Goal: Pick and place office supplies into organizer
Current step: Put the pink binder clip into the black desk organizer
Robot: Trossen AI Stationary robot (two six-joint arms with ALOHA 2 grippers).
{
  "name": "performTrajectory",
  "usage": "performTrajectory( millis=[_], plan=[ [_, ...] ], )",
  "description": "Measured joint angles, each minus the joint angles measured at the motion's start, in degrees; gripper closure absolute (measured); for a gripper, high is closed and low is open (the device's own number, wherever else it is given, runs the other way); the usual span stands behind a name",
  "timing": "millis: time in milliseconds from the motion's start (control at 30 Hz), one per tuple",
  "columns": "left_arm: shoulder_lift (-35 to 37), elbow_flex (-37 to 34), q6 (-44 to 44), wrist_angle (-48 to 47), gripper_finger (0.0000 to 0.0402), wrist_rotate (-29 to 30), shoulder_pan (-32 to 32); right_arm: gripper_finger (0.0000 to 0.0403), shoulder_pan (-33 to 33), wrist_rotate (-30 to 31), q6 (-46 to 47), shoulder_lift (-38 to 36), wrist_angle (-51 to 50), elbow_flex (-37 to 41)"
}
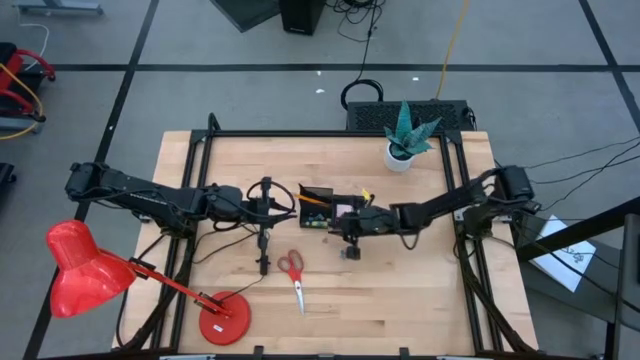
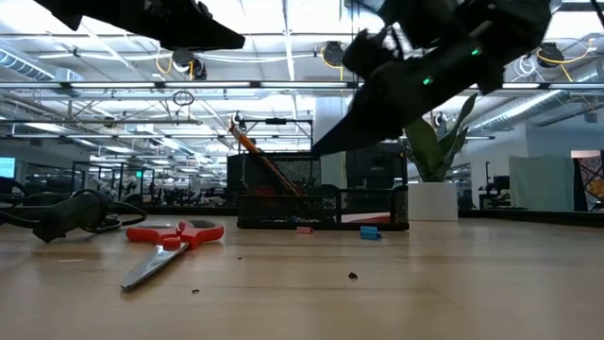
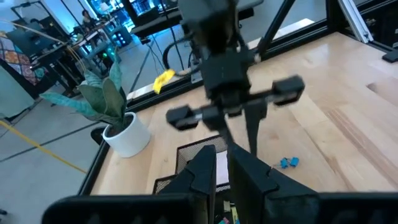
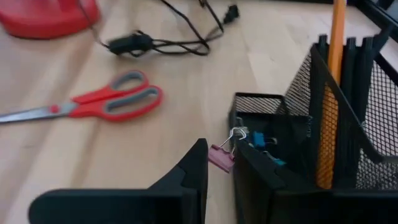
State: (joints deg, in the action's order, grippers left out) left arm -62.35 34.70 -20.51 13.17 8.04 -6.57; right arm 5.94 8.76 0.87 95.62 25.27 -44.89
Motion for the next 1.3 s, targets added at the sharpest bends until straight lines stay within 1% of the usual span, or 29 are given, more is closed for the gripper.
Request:
performTrajectory(
  millis=[233,533,667,767,967,1100,1300],
  plan=[
    [0.0,0.0,0.0,-1.2,0.0353,0.0,0.0,0.0348,-3.9,0.2,-0.3,5.6,0.0,-3.6],
    [0.0,0.0,-1.5,-1.4,0.0353,0.1,0.0,0.0344,-5.6,0.0,-0.5,6.7,-0.8,-4.3],
    [0.0,0.0,-1.7,-1.0,0.0353,0.1,0.0,0.0321,-5.6,0.1,-0.4,6.8,-1.8,-4.3],
    [0.0,0.0,-1.8,-0.7,0.0353,0.1,0.0,0.0296,-5.6,1.7,1.2,7.3,-1.9,-4.3],
    [0.0,0.0,-1.7,-0.1,0.0353,0.1,0.0,0.0249,-6.2,1.7,3.8,7.8,-1.1,-4.3],
    [0.0,0.0,-1.7,0.0,0.0353,0.1,0.0,0.0231,-6.2,1.7,4.2,7.8,-0.9,-4.3],
    [0.0,0.0,-1.5,0.0,0.0353,0.0,0.0,0.0215,-6.2,1.5,3.6,7.8,0.1,-4.3]
  ],
)
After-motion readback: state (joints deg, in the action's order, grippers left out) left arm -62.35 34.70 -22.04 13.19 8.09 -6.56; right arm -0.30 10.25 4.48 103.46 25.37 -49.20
